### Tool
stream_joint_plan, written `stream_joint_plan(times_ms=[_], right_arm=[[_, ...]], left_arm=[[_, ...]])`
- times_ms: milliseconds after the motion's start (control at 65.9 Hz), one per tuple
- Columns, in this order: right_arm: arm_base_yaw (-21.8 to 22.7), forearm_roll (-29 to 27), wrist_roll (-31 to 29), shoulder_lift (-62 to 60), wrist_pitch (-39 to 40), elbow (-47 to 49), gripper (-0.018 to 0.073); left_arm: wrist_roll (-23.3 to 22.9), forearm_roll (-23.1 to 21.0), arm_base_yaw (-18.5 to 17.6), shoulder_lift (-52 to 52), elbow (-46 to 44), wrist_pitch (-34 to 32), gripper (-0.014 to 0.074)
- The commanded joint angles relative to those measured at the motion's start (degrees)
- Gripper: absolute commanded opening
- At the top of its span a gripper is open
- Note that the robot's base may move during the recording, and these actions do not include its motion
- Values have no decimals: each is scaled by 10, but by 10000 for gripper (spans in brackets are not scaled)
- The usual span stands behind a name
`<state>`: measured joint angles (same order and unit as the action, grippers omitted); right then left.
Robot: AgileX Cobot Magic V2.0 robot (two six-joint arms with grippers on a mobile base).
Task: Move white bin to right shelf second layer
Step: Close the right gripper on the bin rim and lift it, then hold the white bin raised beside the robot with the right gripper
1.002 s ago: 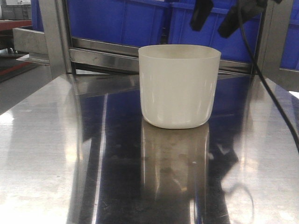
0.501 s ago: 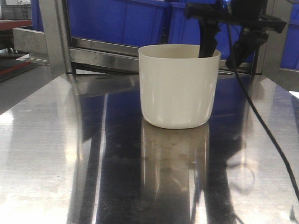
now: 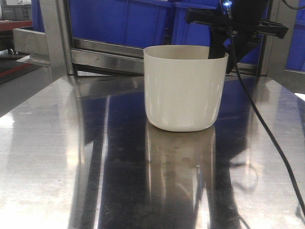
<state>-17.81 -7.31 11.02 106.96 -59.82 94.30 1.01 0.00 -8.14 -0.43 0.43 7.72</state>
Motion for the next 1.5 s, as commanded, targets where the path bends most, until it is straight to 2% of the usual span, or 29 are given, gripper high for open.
stream_joint_plan(times_ms=[0,213,531,653,911,1199,1488], right_arm=[[2,-8,-2,-33,18,21,43],[15,-8,-4,-58,8,21,48],[111,5,-82,-178,-31,-26,48],[153,6,-98,-237,-3,-85,48],[227,8,-103,-394,129,-269,48],[232,33,-142,-551,209,-429,48],[232,23,-103,-664,242,-505,48]], left_arm=[[-3,0,-2,-9,21,-50,85],[-3,0,-2,-9,21,-50,85],[-3,0,-2,-9,21,-50,85],[-3,0,-2,-9,21,-50,85],[-3,0,-2,-9,21,-50,85],[-3,0,-2,-9,21,-50,85],[-3,0,-2,-9,21,-50,85]])
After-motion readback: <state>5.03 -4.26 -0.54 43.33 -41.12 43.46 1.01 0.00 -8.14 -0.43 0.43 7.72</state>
